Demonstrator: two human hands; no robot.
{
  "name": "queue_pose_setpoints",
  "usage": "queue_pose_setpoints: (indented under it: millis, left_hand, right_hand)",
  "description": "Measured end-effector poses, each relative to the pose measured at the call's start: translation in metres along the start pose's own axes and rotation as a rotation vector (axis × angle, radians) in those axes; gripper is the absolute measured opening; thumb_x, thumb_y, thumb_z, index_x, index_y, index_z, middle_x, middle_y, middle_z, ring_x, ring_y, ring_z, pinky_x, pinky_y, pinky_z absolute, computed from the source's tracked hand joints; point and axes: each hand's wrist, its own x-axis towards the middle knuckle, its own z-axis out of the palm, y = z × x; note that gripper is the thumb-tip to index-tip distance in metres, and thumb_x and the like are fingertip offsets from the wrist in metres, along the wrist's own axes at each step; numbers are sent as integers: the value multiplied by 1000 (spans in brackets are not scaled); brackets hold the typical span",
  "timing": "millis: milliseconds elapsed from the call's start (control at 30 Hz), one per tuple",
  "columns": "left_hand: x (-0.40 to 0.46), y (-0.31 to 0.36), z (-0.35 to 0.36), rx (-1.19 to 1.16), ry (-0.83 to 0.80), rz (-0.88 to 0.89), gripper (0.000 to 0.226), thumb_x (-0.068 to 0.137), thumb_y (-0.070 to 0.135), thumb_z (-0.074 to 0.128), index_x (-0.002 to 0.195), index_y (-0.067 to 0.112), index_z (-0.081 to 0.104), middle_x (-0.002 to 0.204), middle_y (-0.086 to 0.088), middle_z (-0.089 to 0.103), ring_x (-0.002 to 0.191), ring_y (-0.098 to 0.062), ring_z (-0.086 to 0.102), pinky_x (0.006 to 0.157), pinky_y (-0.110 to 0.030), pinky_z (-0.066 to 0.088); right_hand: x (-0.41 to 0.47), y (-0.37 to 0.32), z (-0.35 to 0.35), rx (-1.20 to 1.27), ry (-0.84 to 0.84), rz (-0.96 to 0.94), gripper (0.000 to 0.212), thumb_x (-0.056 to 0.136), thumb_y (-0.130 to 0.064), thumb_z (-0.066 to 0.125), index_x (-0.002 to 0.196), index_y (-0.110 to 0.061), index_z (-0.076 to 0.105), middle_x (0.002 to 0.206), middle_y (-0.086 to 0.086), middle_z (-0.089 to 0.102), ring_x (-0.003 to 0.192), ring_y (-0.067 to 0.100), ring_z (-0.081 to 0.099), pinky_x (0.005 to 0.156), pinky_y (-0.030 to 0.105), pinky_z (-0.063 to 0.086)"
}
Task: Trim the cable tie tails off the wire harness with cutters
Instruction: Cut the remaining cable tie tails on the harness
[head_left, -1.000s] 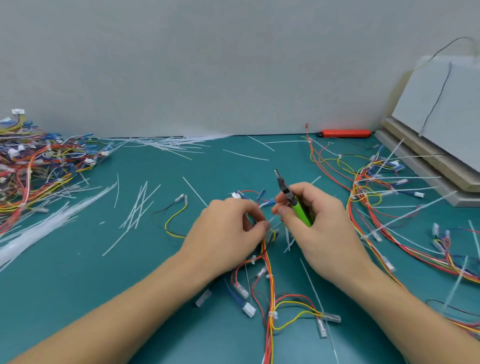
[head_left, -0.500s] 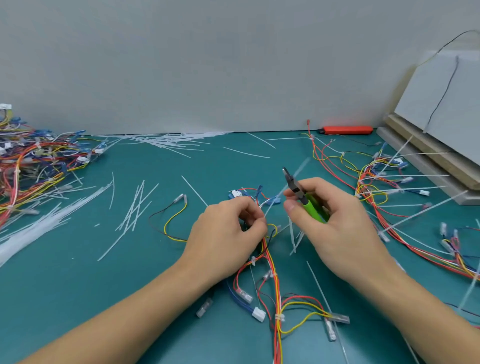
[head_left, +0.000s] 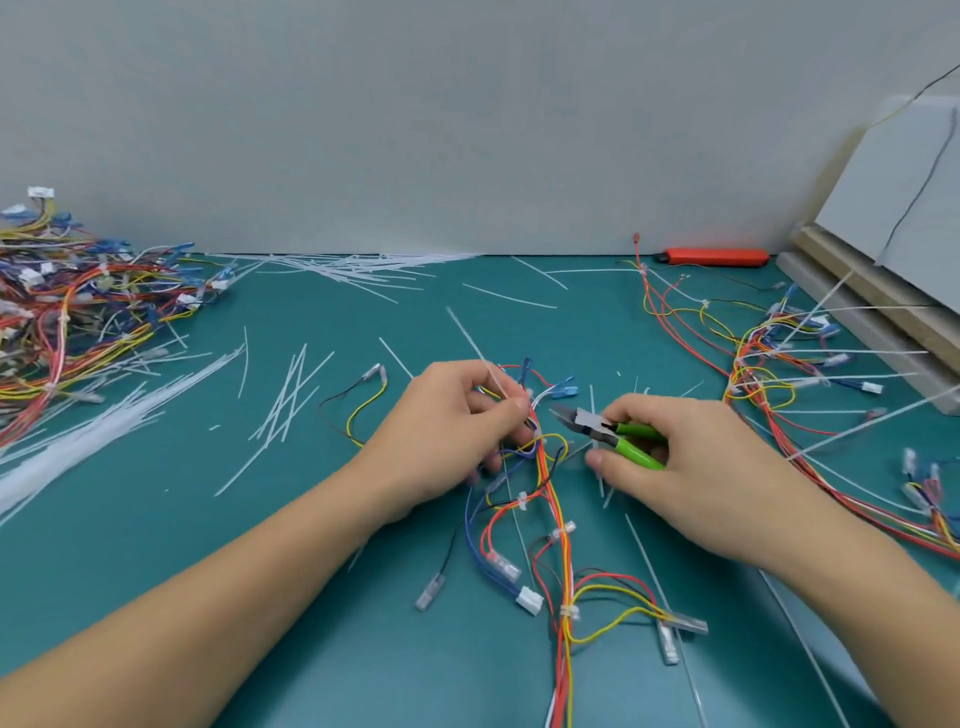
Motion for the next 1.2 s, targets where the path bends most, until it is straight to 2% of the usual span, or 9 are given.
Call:
queue_pose_setpoints:
  millis: [133,267,467,600,833,1033,1200]
  left_hand:
    - [3,4,-10,3,-129,22,6,101,18,59,99,13,63,85,-3,77,60,-20,65,43,-25,48]
    - [4,8,-10,102,-155,85,6,102,18,58,98,19,62,85,-1,76,59,-20,67,42,-30,51]
    - [4,10,-12,198,-142,154,9,102,23,58,95,26,63,81,4,76,57,-21,69,41,-34,53]
    - [4,10,-12,221,-134,162,9,102,23,58,95,27,63,81,5,76,57,-22,70,41,-32,53]
    - [3,8,-11,211,-134,171,9,102,22,58,94,26,61,81,3,76,54,-21,69,39,-31,51]
    - [3,7,-11,212,-139,191,11,101,21,58,93,27,61,81,3,76,54,-22,70,38,-33,52]
    - [3,7,-11,215,-141,201,13,102,21,57,92,28,61,81,3,75,55,-22,70,38,-37,52]
  right_hand:
    - [1,1,-1,-113,29,2,10,89,-48,68,94,-42,61,74,-13,61,76,14,58,75,41,53]
    - [3,2,-2,-239,19,-30,18,92,-47,63,109,-43,66,84,-13,58,86,17,56,85,42,49]
    - [6,-2,0,-377,15,-97,28,92,-48,61,119,-51,64,92,-12,61,98,20,60,78,38,39]
    - [6,-5,-2,-315,5,-90,25,90,-42,65,114,-48,68,90,-11,63,94,21,61,85,43,49]
    - [7,-7,0,-273,-10,-88,24,88,-38,66,111,-43,70,88,-9,64,91,22,60,84,44,50]
    - [7,-5,4,-285,-14,-67,19,89,-39,61,108,-39,63,85,-6,67,85,23,60,71,41,53]
    - [7,-6,4,-281,-13,-58,23,87,-40,61,110,-42,59,86,-7,68,84,23,61,68,41,55]
